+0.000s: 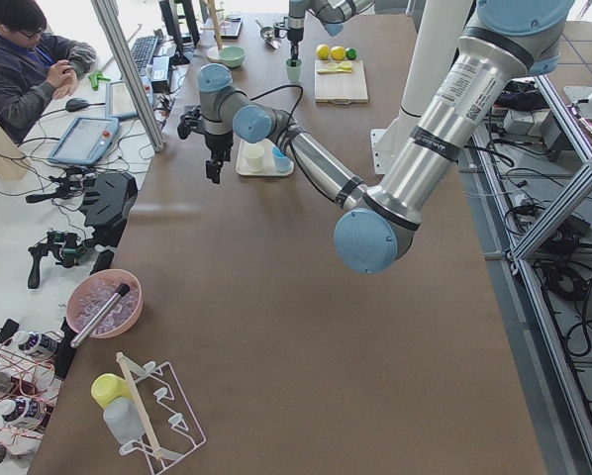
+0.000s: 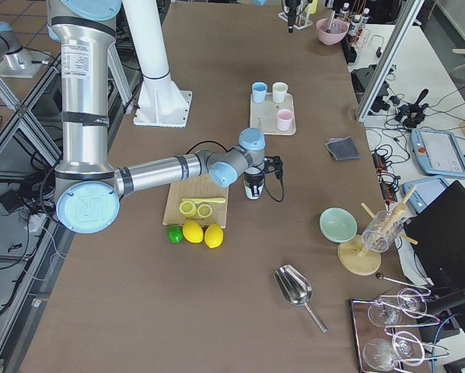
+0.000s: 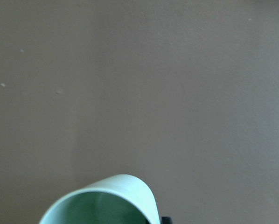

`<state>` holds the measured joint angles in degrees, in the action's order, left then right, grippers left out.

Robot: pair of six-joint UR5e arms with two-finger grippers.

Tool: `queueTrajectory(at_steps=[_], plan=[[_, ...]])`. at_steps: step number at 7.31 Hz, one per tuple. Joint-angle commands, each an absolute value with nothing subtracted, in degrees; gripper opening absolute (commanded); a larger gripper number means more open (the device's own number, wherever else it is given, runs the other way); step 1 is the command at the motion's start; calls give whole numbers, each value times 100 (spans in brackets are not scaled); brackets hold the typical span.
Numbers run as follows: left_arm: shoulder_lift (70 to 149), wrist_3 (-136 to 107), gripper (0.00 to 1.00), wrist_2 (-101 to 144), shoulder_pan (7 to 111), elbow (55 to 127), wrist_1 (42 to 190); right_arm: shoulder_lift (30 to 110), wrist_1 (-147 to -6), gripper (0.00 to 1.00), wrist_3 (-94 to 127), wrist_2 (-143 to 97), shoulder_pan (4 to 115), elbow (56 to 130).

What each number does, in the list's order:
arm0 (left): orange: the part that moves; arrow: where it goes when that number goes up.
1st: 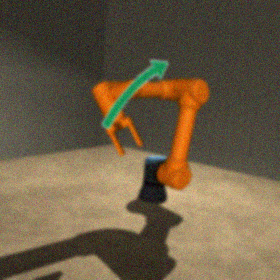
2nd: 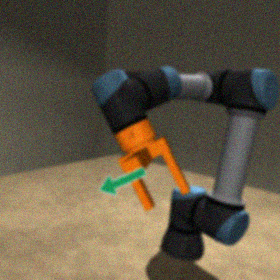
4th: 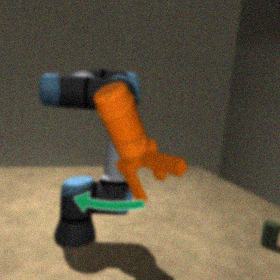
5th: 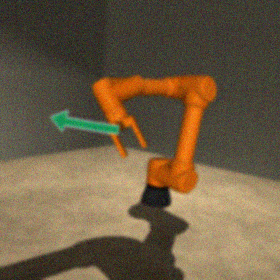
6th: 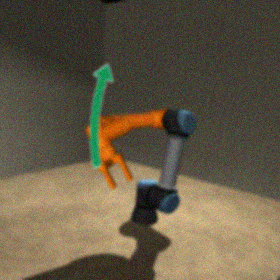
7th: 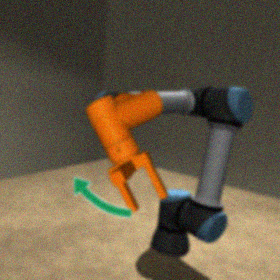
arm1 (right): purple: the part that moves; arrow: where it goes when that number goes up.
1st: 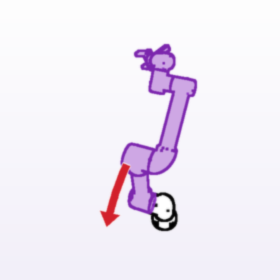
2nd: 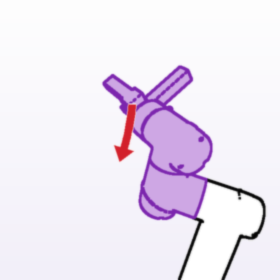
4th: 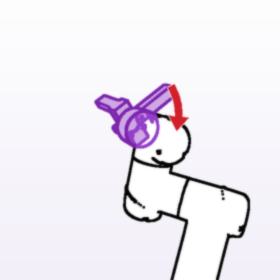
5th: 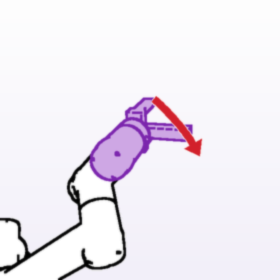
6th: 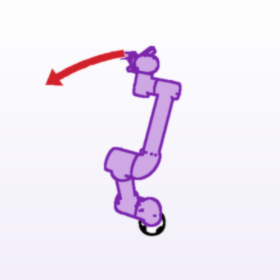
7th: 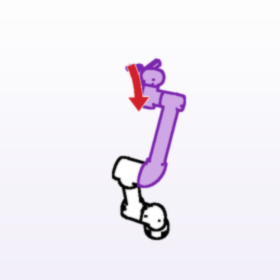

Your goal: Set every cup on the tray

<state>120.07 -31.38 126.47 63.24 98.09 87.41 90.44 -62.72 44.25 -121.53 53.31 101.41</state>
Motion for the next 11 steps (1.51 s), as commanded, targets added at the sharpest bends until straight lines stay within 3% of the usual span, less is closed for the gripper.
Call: queueTrajectory(at_steps=[1,5,7,8,9,11], plan=[[11988,-3146,97,12647,6319,9817,8763,8126,-6337,0,5811,-12086,4855,10161],[11988,-3155,97,12656,6284,9817,8771,5798,-7828,0,7636,-10934,3605,9601],[11979,-3164,98,12656,6267,9809,8771,5283,-7814,0,7752,-10653,3420,9002],[11979,-3164,98,12656,6240,9817,8771,5282,-7805,19,7752,-10652,3410,9000],[11962,-3164,97,12656,6232,9817,8771,5300,-7805,99,7708,-10644,3410,9009],[11944,-3164,97,12656,6231,9817,8824,5291,-7840,100,7647,-10652,3611,9061]])
